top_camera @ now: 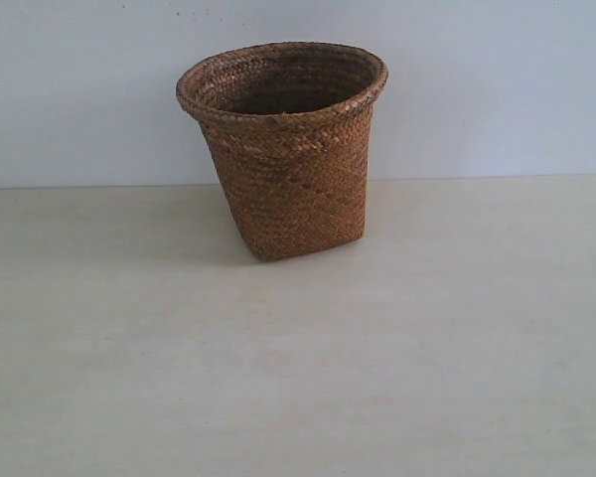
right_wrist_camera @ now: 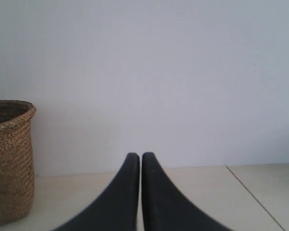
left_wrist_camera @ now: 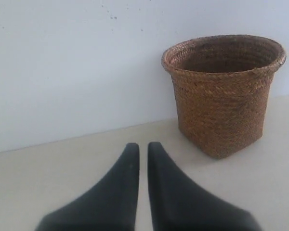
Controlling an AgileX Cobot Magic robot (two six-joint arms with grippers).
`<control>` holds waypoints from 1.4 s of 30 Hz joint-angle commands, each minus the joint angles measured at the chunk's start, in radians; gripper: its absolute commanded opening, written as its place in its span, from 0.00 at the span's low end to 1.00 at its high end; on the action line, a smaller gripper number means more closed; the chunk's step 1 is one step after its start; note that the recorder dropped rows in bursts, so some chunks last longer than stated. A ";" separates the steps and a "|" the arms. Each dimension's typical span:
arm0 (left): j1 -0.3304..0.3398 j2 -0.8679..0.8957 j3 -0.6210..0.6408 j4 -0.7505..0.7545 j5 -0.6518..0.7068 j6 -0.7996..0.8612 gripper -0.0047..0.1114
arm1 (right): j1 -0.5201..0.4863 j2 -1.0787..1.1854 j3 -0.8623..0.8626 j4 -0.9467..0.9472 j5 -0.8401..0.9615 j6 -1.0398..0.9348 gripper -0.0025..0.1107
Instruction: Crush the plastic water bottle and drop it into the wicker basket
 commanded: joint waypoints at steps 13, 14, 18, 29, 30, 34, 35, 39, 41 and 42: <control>0.001 -0.352 0.277 -0.063 -0.190 -0.016 0.08 | -0.003 -0.130 0.263 0.079 -0.119 -0.064 0.02; 0.001 -0.352 0.290 -0.063 -0.198 -0.016 0.08 | -0.003 -0.130 0.274 0.079 -0.119 -0.069 0.02; 0.001 -0.352 0.334 -0.063 -0.209 -0.016 0.08 | -0.003 -0.130 0.311 0.079 -0.119 -0.071 0.02; 0.001 -0.352 0.349 -0.059 -0.209 -0.016 0.08 | -0.003 -0.130 0.317 0.119 -0.104 -0.036 0.02; 0.001 -0.352 0.349 -0.059 -0.209 -0.016 0.08 | -0.003 -0.130 0.317 0.119 -0.104 -0.036 0.02; 0.001 -0.352 0.349 -0.059 -0.209 -0.016 0.08 | -0.003 -0.130 0.317 0.119 -0.104 -0.036 0.02; 0.001 -0.352 0.349 -0.059 -0.209 -0.016 0.08 | -0.003 -0.130 0.317 0.119 -0.104 -0.036 0.02; 0.001 -0.352 0.349 -0.059 -0.209 -0.016 0.08 | -0.003 -0.130 0.317 0.119 -0.104 -0.036 0.02; 0.001 -0.352 0.349 -0.059 -0.209 -0.016 0.08 | -0.003 -0.130 0.317 0.119 -0.104 -0.036 0.02; 0.001 -0.352 0.349 -0.059 -0.209 -0.016 0.08 | -0.003 -0.130 0.317 0.119 -0.104 -0.036 0.02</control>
